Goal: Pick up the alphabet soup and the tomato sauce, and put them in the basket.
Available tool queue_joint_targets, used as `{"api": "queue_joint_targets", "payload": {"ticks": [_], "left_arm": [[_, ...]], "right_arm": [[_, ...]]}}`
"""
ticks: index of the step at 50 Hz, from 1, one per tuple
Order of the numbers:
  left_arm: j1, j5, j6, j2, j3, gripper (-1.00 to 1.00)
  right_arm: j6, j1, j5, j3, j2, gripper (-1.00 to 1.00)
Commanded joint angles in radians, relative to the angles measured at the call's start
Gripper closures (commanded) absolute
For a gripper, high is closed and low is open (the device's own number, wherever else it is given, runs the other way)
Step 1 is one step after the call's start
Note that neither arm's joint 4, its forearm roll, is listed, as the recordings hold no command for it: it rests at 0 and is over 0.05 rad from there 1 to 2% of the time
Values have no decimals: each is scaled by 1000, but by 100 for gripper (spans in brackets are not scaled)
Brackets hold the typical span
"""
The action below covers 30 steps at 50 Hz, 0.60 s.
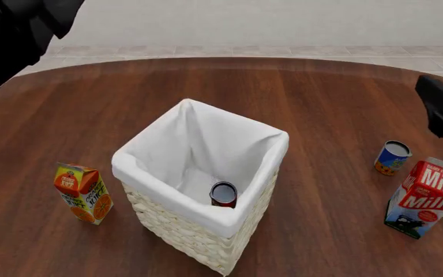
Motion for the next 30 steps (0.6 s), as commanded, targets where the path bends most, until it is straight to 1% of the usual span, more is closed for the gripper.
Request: {"api": "queue_joint_targets", "payload": {"ticks": [1,5,12,13,15,19,22,23,25,26,27,29,30], "left_arm": [[-1,-17,-10,0,15,-100],[-1,-22,-12,1,20,-100],[-2,-33,-22,-1,33,-100],[-2,-35,-23,0,35,-100],[-2,-37,-24,0,38,-100],[-1,-45,-28,7,43,-100],[-3,-44,-29,8,41,-100],[-5,-44,-29,9,39,-100],[-5,-44,-29,9,39,-100],[-6,-47,-30,10,40,-100],[-7,-50,-31,13,41,-100],[-5,-54,-35,16,42,-100],[-6,-57,-37,16,44,-100]], "right_arm": [[-20,-31,30,-99,107,-100],[-41,-37,30,-111,132,-100],[-24,-59,62,-173,218,-100],[-14,-62,71,-186,235,-100],[-11,-68,69,-197,240,-100],[-18,-82,72,-235,302,-100],[-8,-90,77,-254,331,-100],[-4,-111,89,-277,374,-100],[-4,-111,89,-278,374,-100],[-4,-108,95,-290,392,-100],[-6,-124,99,-306,412,-100],[-4,-119,110,-324,429,-100],[-1,-132,116,-342,446,-100]]}}
